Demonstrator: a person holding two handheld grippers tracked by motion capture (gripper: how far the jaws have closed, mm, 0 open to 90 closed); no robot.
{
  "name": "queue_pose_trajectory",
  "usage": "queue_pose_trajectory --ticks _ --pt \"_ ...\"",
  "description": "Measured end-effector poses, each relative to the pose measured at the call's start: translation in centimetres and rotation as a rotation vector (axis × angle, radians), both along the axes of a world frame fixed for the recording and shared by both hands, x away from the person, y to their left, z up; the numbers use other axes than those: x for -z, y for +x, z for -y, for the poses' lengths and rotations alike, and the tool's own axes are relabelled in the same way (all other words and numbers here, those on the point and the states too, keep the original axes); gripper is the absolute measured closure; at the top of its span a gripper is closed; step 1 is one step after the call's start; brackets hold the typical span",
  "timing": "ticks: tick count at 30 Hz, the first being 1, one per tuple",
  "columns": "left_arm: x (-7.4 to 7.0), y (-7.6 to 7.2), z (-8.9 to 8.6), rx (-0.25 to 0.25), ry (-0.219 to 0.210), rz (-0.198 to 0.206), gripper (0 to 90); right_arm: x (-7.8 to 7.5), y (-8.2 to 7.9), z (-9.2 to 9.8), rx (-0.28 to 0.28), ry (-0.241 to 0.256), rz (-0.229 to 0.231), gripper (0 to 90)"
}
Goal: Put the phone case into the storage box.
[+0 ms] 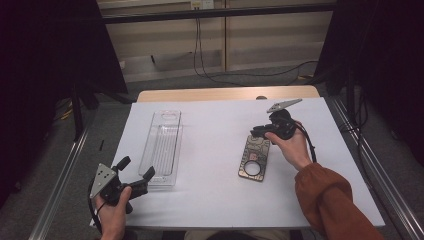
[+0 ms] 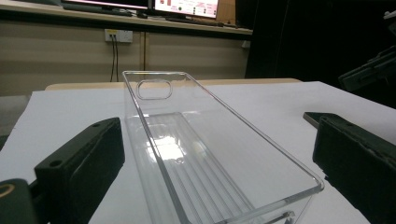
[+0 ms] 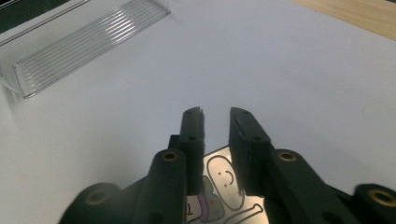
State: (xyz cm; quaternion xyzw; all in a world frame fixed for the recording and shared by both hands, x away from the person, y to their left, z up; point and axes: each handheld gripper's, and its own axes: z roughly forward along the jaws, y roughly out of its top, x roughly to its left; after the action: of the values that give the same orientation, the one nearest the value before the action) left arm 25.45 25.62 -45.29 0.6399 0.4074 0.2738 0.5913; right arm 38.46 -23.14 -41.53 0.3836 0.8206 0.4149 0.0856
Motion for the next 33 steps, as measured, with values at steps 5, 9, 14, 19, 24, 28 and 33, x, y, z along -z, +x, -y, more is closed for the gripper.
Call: queue_pose_trajectory --ticks 5,9,14,19,24,28,33 --pt "0.0 0.0 0.0 0.003 -0.001 -0.001 2.3 -0.1 1.0 -0.6 -0.033 -0.013 -0.008 89.2" --pt "0.0 -0.1 0.0 0.008 -0.005 -0.003 2.3 -0.7 1.6 -1.3 -0.062 -0.043 -0.022 90.0" --pt "0.0 -0.1 -0.1 0.003 0.003 -0.004 2.3 -0.5 3.1 -2.3 -0.079 -0.117 -0.067 90.0" --pt "0.0 -0.1 -0.1 0.004 -0.002 -0.001 2.3 0.4 4.4 -3.2 -0.086 -0.204 -0.120 90.0" --pt "0.0 -0.1 -0.2 -0.002 -0.002 -0.003 2.3 1.8 5.0 -3.7 -0.089 -0.247 -0.151 90.0" --pt "0.1 -0.1 -0.2 -0.008 -0.005 -0.004 2.3 2.7 5.5 -3.8 -0.090 -0.257 -0.164 90.0" --pt "0.1 0.0 -0.1 -0.004 0.002 -0.007 2.3 3.4 5.9 -3.7 -0.089 -0.278 -0.186 90.0"
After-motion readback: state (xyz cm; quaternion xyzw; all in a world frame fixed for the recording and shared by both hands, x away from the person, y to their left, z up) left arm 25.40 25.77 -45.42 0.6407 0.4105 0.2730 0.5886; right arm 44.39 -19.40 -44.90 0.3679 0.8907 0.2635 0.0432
